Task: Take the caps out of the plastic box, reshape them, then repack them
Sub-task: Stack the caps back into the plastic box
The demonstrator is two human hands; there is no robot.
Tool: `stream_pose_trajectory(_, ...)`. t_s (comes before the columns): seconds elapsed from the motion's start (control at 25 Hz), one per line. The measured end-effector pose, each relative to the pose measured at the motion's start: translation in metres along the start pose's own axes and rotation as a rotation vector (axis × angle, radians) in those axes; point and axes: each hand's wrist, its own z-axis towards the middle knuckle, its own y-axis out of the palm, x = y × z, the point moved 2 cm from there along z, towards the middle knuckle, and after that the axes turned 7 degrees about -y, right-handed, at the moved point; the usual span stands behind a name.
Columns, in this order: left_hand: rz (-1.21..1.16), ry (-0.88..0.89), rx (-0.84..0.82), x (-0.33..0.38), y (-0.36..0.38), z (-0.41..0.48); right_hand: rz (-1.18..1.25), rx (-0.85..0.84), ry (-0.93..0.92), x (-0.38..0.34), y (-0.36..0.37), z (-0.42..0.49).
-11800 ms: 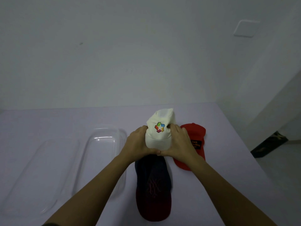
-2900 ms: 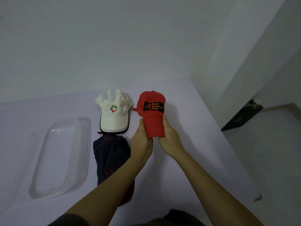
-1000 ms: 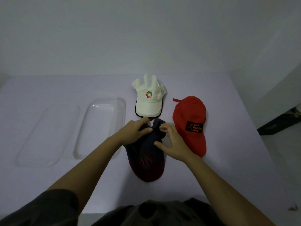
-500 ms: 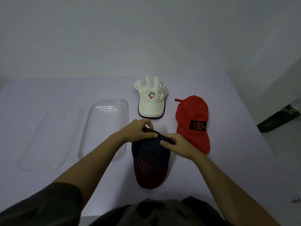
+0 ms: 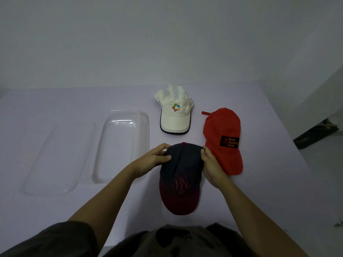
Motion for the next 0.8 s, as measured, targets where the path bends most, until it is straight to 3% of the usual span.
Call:
stream_pose_trajectory(0.08,0.051,-0.037,0.046,0.002,-0.006,0.0,-0.068,-0.034,-0.003,-0.004,-0.004,0.003)
stream_pose_trajectory(0.2,0.293,-0.13,0.076,0.0,-0.018,0.0,-0.434,-0.128,-0.021,-0.015,-0.01,0.007)
stream_pose_trajectory(0.36,0.586,-0.152,0.261,-0.002,-0.023,0.015,-0.84,-0.099,0.031,-0.018,-0.009,0.019)
stream_pose_trajectory(0.56,0.81,-0.209,0.387,-0.002,-0.026,0.029,-0.889,-0.021,0.058,-0.012,-0.013,0.032)
stream_pose_trajectory(0.8,0.763,-0.236,0.425,0.0,-0.038,0.036,-0.912,-0.069,0.035,-0.012,-0.013,0.046)
